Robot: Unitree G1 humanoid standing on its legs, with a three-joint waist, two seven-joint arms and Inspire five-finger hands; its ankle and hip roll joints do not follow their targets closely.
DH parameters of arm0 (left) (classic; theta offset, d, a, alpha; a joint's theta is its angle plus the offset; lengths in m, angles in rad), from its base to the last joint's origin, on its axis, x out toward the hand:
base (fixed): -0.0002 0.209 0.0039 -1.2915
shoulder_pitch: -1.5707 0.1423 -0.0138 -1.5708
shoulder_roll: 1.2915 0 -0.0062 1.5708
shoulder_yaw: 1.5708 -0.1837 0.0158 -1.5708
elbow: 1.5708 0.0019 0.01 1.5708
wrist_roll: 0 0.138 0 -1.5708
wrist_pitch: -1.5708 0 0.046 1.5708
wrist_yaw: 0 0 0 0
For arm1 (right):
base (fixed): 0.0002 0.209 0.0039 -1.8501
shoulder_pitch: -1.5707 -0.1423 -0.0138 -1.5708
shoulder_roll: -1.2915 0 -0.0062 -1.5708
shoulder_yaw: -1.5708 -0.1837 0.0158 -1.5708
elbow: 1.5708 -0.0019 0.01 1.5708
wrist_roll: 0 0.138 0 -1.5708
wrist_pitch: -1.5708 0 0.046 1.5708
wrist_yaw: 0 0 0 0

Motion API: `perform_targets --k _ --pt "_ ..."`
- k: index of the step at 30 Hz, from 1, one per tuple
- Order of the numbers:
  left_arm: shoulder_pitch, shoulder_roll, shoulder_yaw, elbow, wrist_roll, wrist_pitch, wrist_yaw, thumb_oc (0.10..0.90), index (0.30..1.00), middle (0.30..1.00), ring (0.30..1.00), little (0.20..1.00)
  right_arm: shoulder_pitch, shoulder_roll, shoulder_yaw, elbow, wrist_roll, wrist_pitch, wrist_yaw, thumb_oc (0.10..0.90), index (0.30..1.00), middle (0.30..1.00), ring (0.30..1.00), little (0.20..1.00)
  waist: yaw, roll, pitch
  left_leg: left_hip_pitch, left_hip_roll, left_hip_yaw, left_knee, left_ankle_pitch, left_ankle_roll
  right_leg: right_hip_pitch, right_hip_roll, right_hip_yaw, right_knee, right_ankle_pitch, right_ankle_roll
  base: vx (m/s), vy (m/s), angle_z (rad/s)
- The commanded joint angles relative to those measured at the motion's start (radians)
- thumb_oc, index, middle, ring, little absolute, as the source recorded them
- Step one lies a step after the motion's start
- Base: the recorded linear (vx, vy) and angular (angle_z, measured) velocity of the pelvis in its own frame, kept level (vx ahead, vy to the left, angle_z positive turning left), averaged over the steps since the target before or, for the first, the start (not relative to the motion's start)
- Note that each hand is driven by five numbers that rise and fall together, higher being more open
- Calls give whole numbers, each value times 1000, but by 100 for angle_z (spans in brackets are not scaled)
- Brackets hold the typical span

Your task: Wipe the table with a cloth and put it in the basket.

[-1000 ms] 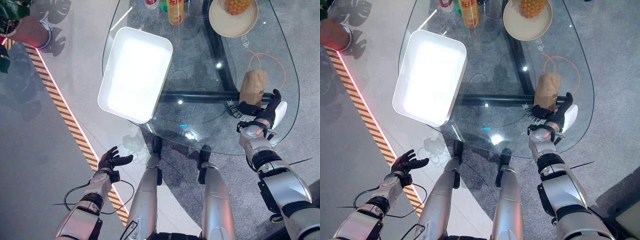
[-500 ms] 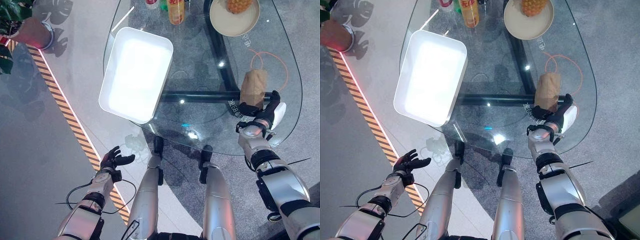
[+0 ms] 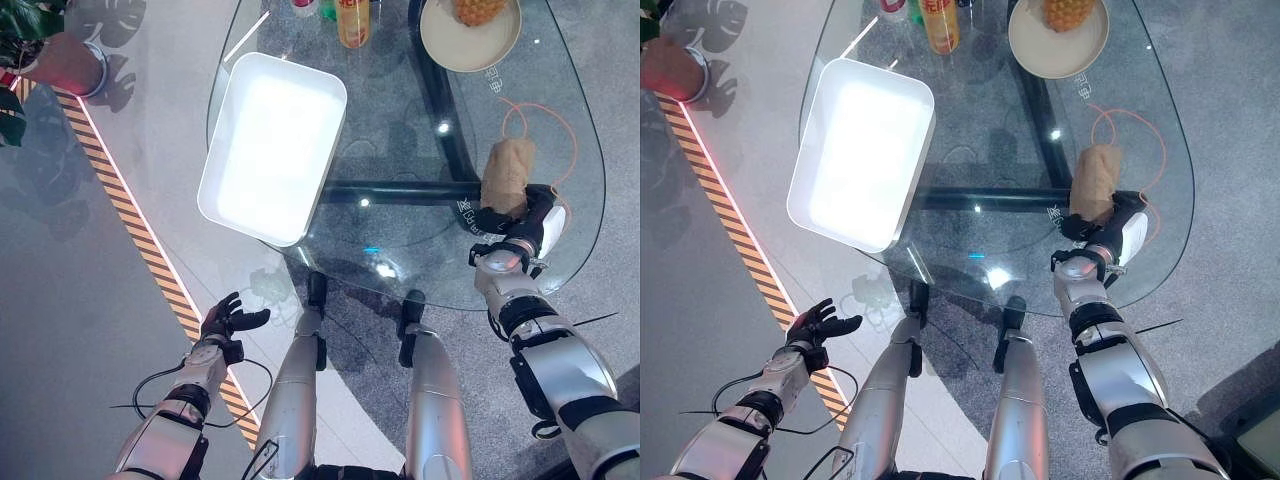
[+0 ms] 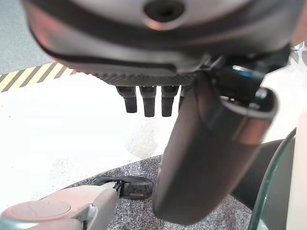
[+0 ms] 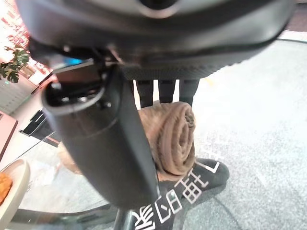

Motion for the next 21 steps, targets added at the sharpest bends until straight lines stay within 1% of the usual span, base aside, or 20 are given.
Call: perform_targets --k 1,15,21 --pt "-14 4 -15 44 3 -15 36 800 900 900 900 900 1 -31 18 18 -17 -1 14 100 300 300 300 200 4 13 -19 -7 -69 -9 109 -137 43 39 19 -46 -149 93 -3 0 0 0" --pt "-21 -1 -19 45 3 -10 44 800 900 900 900 900 -9 -38 16 32 -40 -16 10 100 300 300 300 200 3 11 -19 -10 -67 -6 113 -141 44 33 20 -45 -141 90 0 -1 -1 1" --pt "-25 3 -21 50 0 -12 36 800 900 900 900 900 -21 -48 32 23 -91 -10 -4 100 300 300 300 200 4 11 -19 -11 -69 -9 112 -140 45 33 20 -47 -143 93 1 0 0 0"
